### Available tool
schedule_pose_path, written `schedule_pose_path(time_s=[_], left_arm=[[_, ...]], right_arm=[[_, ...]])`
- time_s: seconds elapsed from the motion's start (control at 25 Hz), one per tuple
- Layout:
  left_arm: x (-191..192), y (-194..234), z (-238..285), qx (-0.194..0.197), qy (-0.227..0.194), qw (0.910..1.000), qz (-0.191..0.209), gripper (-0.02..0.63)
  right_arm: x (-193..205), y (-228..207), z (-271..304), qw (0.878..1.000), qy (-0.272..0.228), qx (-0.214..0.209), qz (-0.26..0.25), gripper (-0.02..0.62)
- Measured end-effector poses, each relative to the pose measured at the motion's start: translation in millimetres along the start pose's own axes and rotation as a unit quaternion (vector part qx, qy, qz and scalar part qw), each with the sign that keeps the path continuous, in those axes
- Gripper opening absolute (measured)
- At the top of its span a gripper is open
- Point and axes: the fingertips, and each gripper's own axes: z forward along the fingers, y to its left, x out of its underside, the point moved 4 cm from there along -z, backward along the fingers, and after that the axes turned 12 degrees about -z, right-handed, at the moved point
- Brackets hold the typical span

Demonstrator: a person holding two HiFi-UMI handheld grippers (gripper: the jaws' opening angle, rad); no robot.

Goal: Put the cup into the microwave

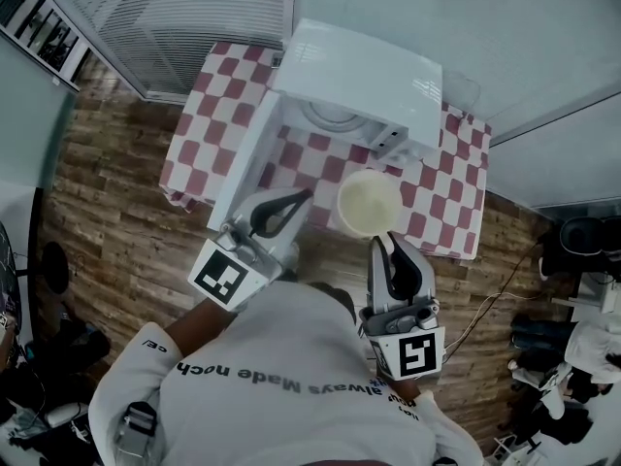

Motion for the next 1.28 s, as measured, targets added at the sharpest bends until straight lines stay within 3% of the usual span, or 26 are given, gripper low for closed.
schedule_pose_path(time_s=[0.68, 1.28], left_arm=[[-5.1, 21.0, 31.0, -0.002, 0.007, 1.0000, 0.003, 0.005], [-10.8, 12.4, 110.9, -0.016, -0.006, 0.9998, 0.013, 0.005]], right_arm=[[11.0, -31.2, 29.5, 1.000, -0.005, 0.002, 0.006, 0.041], [23.5, -112.5, 34.9, 0.999, -0.031, -0.016, 0.003, 0.041]])
